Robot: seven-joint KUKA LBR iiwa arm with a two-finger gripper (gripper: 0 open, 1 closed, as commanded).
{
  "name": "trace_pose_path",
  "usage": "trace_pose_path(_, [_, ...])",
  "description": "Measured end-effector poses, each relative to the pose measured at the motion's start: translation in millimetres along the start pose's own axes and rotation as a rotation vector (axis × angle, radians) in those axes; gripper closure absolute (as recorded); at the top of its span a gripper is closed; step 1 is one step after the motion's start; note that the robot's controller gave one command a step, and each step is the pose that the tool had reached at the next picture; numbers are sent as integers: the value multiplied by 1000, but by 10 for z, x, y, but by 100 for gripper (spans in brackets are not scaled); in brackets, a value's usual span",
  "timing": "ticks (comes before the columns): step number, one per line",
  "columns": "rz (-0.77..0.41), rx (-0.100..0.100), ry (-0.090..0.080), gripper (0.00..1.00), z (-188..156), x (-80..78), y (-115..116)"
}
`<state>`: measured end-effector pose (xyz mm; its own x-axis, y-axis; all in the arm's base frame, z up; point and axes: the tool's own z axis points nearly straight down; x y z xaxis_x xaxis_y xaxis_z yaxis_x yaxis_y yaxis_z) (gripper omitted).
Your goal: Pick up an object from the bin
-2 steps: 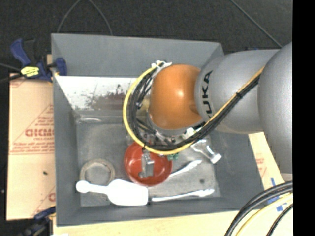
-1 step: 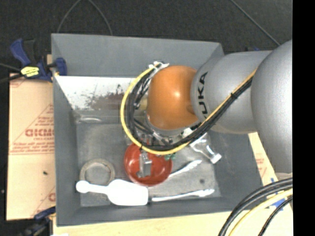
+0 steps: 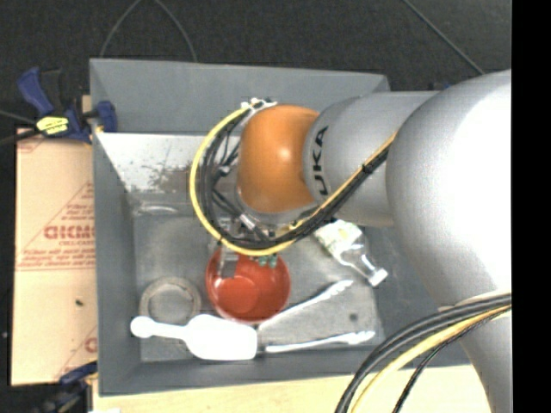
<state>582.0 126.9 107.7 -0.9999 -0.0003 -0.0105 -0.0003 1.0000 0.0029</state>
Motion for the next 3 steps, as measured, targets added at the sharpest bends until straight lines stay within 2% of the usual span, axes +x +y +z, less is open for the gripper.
trace_pose_path(1, [1, 0, 0, 100, 0, 0, -1])
trace_pose_path(2, [-1, -1, 2, 100, -1075, -59, -47])
trace_pose_path(3, [-11, 0, 2, 100, -1251, 89, 51])
